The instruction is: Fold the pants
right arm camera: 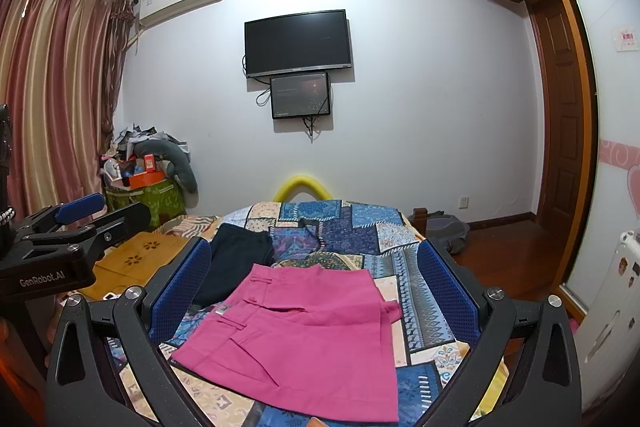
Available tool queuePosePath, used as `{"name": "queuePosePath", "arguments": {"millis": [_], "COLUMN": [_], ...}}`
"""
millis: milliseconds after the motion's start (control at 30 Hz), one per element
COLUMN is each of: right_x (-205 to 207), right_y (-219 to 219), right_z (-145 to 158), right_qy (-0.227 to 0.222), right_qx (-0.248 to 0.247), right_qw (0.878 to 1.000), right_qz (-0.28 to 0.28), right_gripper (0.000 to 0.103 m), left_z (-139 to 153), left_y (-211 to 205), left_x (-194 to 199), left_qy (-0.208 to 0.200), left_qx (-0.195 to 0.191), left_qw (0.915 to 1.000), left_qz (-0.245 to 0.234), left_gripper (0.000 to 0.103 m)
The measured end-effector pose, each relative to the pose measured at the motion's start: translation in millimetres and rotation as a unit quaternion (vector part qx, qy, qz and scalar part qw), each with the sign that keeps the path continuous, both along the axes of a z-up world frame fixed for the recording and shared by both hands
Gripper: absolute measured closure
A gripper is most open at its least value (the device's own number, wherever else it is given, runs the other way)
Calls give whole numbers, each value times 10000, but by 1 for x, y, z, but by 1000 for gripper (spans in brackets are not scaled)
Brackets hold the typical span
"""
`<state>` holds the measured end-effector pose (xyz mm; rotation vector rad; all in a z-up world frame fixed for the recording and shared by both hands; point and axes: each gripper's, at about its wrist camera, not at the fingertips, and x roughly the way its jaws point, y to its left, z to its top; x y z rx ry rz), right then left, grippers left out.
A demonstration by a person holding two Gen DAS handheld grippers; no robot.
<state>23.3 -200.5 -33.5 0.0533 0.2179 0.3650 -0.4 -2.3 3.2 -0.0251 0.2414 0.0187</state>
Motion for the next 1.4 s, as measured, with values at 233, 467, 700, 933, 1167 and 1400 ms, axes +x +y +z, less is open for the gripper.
{"name": "queuePosePath", "arguments": {"millis": [233, 467, 700, 933, 1167, 1400], "right_x": [0, 0, 1, 0, 6, 18], "right_y": [0, 0, 1, 2, 2, -2], "right_z": [0, 1, -1, -2, -7, -16], "right_qy": [-1, -1, 18, 23, 95, 267], "right_qx": [6, 4, 4, -4, -3, -36], "right_qw": [10000, 10000, 10000, 10000, 10000, 9996], "right_qz": [0, -2, -1, -12, -19, -98], "right_gripper": [0, 0, 0, 0, 0, 1], "left_z": [1, 1, 0, 0, -1, -13], "left_y": [-1, -2, -3, -3, -2, 3], "left_x": [-1, -2, -3, -3, 3, 25], "left_qy": [-6, -11, -12, -9, 58, 345], "left_qx": [38, 42, 40, 33, 10, -16], "left_qw": [10000, 10000, 10000, 10000, 10000, 9994], "left_qz": [12, 19, 19, 14, -64, -90], "left_gripper": [0, 0, 0, 0, 0, 0]}}
